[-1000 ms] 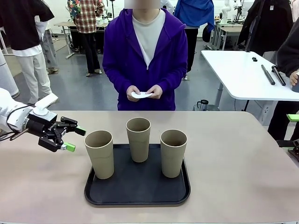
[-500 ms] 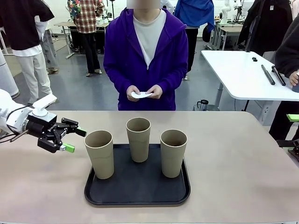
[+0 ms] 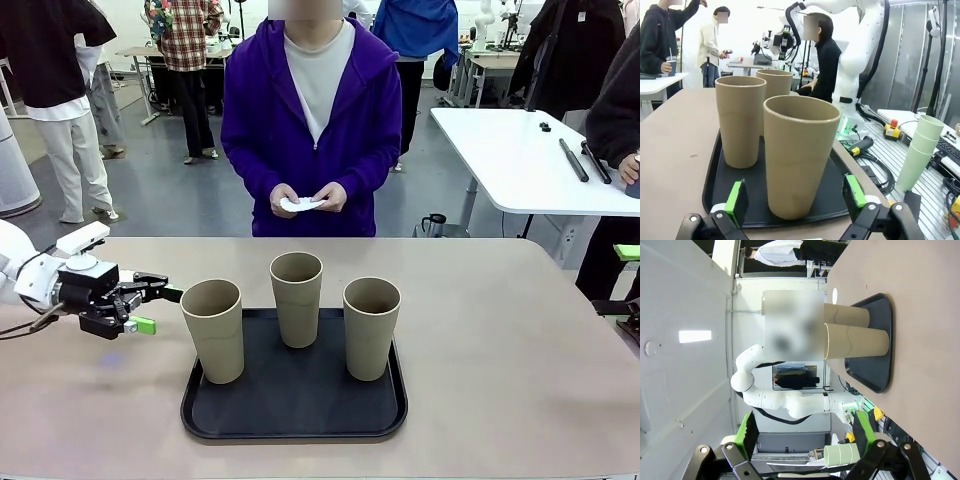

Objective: Place coasters on the table and set cups on them.
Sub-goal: Pick up one Reusable plastic cup and place it on a coaster set by the human.

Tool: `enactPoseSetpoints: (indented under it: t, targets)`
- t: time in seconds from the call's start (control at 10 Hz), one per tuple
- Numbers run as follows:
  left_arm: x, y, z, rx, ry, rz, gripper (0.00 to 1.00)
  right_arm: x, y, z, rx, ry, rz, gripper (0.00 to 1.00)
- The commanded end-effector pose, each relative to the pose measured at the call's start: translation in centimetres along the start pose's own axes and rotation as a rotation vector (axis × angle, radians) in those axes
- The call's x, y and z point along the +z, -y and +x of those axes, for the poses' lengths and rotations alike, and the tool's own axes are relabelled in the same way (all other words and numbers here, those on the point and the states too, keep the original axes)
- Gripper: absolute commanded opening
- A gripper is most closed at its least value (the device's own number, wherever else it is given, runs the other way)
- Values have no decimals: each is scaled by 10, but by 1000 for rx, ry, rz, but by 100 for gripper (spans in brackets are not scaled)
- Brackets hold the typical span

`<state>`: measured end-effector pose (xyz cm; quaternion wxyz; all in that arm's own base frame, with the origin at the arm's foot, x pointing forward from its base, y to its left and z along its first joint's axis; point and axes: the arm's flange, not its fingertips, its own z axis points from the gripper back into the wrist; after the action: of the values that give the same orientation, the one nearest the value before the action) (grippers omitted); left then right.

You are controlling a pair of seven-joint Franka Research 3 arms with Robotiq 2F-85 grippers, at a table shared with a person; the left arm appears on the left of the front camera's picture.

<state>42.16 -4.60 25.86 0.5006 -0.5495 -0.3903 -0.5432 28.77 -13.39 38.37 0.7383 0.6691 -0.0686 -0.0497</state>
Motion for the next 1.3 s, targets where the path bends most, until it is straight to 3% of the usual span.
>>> enactPoseSetpoints:
  t: [0.0, 1.2]
  targets:
    - [-5, -11, -9, -44, 43, 7, 100, 0, -1, 1, 6, 8, 10, 100]
    - [-66, -24, -26, -60, 20, -103, 100, 0, -1, 1, 6, 8, 10, 100]
